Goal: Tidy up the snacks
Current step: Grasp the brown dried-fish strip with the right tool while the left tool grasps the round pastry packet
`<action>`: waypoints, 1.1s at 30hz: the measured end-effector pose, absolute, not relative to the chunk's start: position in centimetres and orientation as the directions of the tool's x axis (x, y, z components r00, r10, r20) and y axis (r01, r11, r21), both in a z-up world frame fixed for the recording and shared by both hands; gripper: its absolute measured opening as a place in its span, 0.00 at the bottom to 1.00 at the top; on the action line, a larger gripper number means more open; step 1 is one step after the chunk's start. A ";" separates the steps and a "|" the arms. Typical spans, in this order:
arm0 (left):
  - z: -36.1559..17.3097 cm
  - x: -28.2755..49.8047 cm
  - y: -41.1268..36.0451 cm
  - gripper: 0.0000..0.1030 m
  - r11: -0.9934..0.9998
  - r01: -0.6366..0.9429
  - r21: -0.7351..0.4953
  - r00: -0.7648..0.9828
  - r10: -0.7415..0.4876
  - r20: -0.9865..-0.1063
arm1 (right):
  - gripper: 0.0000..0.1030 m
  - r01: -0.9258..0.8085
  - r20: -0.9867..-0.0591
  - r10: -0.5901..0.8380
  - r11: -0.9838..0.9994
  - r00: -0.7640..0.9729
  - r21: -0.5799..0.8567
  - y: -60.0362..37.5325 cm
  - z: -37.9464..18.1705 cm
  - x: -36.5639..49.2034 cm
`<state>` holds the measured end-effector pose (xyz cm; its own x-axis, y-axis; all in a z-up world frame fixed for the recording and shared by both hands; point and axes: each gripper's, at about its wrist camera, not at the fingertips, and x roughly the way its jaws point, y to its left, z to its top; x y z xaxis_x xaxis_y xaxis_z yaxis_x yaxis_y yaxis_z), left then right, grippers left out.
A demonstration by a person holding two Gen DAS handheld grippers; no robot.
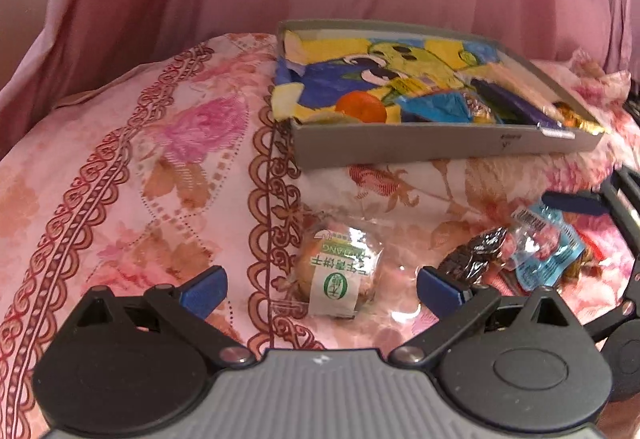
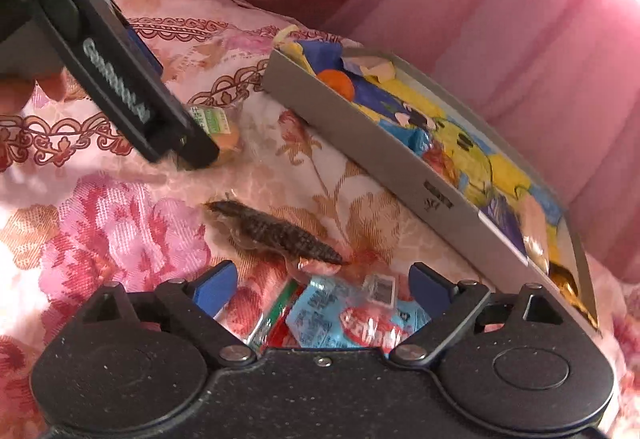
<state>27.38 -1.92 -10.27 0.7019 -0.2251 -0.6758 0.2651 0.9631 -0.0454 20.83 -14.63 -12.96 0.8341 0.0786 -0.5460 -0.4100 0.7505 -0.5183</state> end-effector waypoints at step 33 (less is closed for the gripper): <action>-11.1 29.2 -2.0 0.51 0.950 0.295 -0.107 0.647 -0.280 -0.709 | 0.26 -0.414 -0.468 0.055 0.566 0.882 -0.714 -11.7 -15.0 20.6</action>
